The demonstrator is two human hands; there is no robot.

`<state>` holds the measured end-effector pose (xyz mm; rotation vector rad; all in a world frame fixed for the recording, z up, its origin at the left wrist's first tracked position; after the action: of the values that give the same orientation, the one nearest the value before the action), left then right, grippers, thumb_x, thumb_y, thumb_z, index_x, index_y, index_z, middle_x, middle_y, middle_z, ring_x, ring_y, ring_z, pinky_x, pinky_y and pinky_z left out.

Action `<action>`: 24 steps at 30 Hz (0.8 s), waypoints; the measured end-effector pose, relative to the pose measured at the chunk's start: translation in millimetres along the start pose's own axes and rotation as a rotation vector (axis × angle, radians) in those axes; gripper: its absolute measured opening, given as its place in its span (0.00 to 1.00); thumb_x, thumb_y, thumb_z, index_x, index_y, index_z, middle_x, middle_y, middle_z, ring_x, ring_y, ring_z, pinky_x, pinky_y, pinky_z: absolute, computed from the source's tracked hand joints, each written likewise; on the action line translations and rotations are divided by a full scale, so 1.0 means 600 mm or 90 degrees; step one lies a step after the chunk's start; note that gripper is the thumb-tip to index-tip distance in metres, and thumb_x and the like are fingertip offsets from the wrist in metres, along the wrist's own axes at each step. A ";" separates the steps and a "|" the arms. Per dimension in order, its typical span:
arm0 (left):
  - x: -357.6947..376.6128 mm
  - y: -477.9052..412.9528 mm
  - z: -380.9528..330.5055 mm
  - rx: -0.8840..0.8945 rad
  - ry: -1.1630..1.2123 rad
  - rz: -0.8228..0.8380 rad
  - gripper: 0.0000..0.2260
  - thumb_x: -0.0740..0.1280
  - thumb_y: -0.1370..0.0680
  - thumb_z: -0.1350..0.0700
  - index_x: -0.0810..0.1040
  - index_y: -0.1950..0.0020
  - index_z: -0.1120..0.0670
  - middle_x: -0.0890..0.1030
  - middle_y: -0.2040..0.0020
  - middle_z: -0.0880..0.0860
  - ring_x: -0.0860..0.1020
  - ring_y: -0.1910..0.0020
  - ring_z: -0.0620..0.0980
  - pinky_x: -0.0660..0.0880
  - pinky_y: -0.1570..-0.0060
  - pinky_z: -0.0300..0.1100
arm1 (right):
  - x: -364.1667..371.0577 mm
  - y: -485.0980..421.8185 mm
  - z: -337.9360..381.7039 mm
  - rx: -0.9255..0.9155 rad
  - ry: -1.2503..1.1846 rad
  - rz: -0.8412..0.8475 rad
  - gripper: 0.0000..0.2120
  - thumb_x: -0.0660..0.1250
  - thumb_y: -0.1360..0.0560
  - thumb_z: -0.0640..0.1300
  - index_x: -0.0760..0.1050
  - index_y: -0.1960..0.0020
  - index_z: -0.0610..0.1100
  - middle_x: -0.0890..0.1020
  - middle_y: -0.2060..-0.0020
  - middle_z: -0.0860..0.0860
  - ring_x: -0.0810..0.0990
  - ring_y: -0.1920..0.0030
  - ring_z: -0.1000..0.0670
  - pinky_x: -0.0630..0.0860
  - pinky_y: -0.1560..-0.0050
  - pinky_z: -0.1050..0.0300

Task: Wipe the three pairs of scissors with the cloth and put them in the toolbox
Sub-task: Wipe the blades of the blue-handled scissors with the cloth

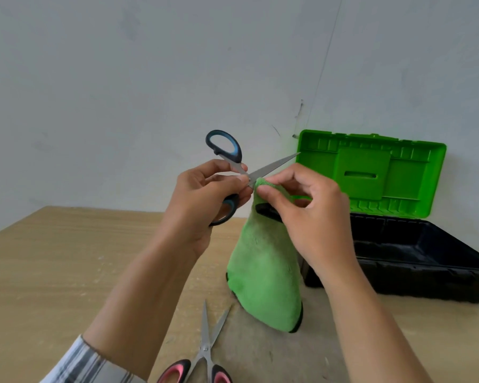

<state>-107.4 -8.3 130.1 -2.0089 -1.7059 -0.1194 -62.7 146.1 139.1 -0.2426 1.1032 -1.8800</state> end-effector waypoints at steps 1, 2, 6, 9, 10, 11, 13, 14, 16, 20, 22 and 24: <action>0.000 0.000 -0.001 0.004 0.000 -0.001 0.07 0.68 0.26 0.70 0.79 0.61 0.61 0.84 0.59 0.53 0.81 0.63 0.50 0.81 0.57 0.39 | 0.001 0.001 0.000 -0.001 -0.001 0.001 0.05 0.78 0.29 0.48 0.83 0.58 0.49 0.86 0.62 0.60 0.84 0.57 0.60 0.78 0.58 0.66; 0.001 0.000 -0.001 0.008 0.000 -0.001 0.07 0.68 0.26 0.71 0.79 0.61 0.61 0.84 0.59 0.53 0.81 0.64 0.50 0.80 0.58 0.39 | 0.002 0.002 0.000 -0.003 -0.001 0.000 0.05 0.78 0.29 0.48 0.83 0.58 0.49 0.86 0.62 0.61 0.84 0.58 0.60 0.78 0.57 0.65; 0.008 0.003 0.003 0.019 -0.009 0.006 0.08 0.67 0.26 0.71 0.78 0.62 0.60 0.82 0.61 0.54 0.78 0.67 0.49 0.80 0.58 0.40 | 0.007 0.006 -0.003 -0.007 -0.001 -0.013 0.06 0.78 0.28 0.47 0.81 0.59 0.48 0.86 0.62 0.57 0.84 0.59 0.56 0.80 0.58 0.57; 0.016 0.007 0.004 0.040 -0.058 0.010 0.09 0.68 0.27 0.69 0.78 0.63 0.57 0.82 0.62 0.52 0.77 0.69 0.46 0.75 0.60 0.39 | 0.005 0.008 -0.003 -0.013 0.006 -0.038 0.09 0.78 0.28 0.48 0.78 0.62 0.48 0.85 0.64 0.56 0.82 0.61 0.57 0.74 0.62 0.66; 0.018 0.008 0.005 0.044 -0.068 0.012 0.09 0.68 0.27 0.69 0.78 0.63 0.56 0.82 0.62 0.51 0.77 0.69 0.46 0.74 0.60 0.38 | 0.003 0.009 -0.003 -0.012 0.005 -0.043 0.10 0.78 0.28 0.48 0.78 0.62 0.49 0.85 0.65 0.56 0.82 0.62 0.58 0.71 0.63 0.69; 0.019 0.008 0.006 0.046 -0.073 0.013 0.09 0.68 0.27 0.69 0.78 0.63 0.56 0.83 0.61 0.50 0.78 0.68 0.45 0.73 0.60 0.37 | 0.002 0.009 -0.004 -0.007 0.002 -0.046 0.10 0.78 0.28 0.47 0.77 0.63 0.49 0.85 0.65 0.56 0.82 0.62 0.59 0.70 0.63 0.71; 0.021 0.009 0.007 0.041 -0.074 0.014 0.09 0.68 0.27 0.69 0.79 0.62 0.56 0.83 0.60 0.51 0.79 0.67 0.46 0.74 0.59 0.38 | 0.000 0.008 -0.009 0.010 -0.011 -0.050 0.10 0.77 0.27 0.46 0.77 0.63 0.49 0.85 0.66 0.56 0.82 0.63 0.60 0.70 0.63 0.72; 0.022 0.009 0.007 0.036 -0.067 0.015 0.08 0.68 0.27 0.69 0.80 0.61 0.57 0.83 0.59 0.53 0.79 0.66 0.46 0.75 0.57 0.38 | -0.003 0.006 -0.012 0.021 -0.021 -0.055 0.10 0.76 0.27 0.45 0.77 0.63 0.49 0.85 0.66 0.55 0.82 0.63 0.60 0.70 0.63 0.72; 0.023 0.009 0.007 0.028 -0.048 0.021 0.08 0.68 0.27 0.69 0.80 0.61 0.58 0.83 0.59 0.54 0.80 0.67 0.47 0.76 0.56 0.40 | -0.008 0.002 -0.017 0.041 -0.042 -0.056 0.10 0.76 0.26 0.45 0.77 0.64 0.51 0.86 0.65 0.55 0.82 0.63 0.60 0.72 0.61 0.70; 0.023 0.009 0.006 0.036 -0.040 0.005 0.08 0.69 0.26 0.69 0.80 0.61 0.57 0.83 0.60 0.54 0.80 0.66 0.47 0.75 0.57 0.39 | -0.009 -0.002 -0.016 0.041 -0.078 -0.013 0.08 0.78 0.28 0.45 0.79 0.62 0.49 0.86 0.63 0.55 0.84 0.60 0.59 0.77 0.55 0.62; 0.024 0.011 0.007 0.043 -0.043 -0.007 0.07 0.69 0.27 0.68 0.79 0.60 0.57 0.82 0.63 0.53 0.81 0.65 0.47 0.75 0.58 0.39 | -0.006 -0.001 -0.010 0.015 -0.044 -0.011 0.09 0.78 0.28 0.46 0.78 0.62 0.49 0.85 0.64 0.55 0.84 0.59 0.57 0.77 0.55 0.63; 0.027 0.012 0.007 0.052 -0.049 -0.006 0.07 0.69 0.27 0.68 0.79 0.60 0.57 0.82 0.64 0.53 0.81 0.64 0.48 0.77 0.56 0.40 | -0.006 0.000 -0.008 0.002 -0.024 -0.024 0.11 0.77 0.27 0.45 0.76 0.63 0.49 0.85 0.64 0.55 0.83 0.60 0.57 0.76 0.56 0.63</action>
<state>-98.0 7.2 130.2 -1.9688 -1.7385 0.0238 -63.3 151.8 137.2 -0.2974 1.0766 -1.9022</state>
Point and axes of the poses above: each hand's wrist, its own y-axis away from the middle knuckle, its own x-axis out of the palm, z = x × y, the point moved 5 cm from there along -y, towards the middle knuckle
